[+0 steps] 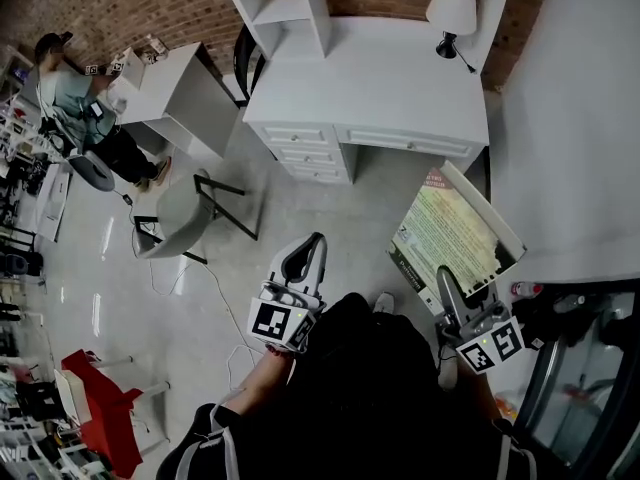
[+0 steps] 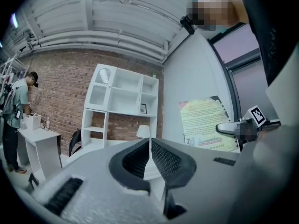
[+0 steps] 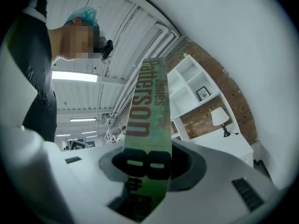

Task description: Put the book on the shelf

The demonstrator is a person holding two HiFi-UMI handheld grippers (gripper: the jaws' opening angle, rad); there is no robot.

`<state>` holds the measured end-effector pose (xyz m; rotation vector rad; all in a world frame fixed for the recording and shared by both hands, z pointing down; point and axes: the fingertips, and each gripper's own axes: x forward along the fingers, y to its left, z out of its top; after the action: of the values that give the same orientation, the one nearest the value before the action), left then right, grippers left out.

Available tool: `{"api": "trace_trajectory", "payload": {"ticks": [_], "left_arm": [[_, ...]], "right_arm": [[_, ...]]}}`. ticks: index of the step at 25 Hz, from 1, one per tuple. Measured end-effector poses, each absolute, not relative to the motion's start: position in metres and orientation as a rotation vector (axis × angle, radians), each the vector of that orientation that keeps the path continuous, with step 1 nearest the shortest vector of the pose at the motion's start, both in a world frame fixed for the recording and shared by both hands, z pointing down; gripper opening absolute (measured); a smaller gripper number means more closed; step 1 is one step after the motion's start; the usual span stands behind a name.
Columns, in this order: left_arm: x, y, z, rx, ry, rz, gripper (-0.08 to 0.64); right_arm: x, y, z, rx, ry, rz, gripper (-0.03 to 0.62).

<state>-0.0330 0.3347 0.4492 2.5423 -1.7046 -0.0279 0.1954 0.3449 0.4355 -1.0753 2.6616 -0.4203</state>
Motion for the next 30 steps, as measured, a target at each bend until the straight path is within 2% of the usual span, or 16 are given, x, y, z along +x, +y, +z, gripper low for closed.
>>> {"api": "trace_trajectory", "payload": {"ticks": [14, 30], "left_arm": [[-0.04, 0.309, 0.453, 2.494, -1.773, -0.06, 0.029], [-0.064, 0.214, 0.446, 2.523, -1.726, -0.081, 0.029]], "right_arm": [[0.203, 0.312, 0.442, -1.06, 2.649, -0.486, 0.167], [0.167, 0.223, 0.436, -1.077, 2.676, -0.499, 0.167]]}}
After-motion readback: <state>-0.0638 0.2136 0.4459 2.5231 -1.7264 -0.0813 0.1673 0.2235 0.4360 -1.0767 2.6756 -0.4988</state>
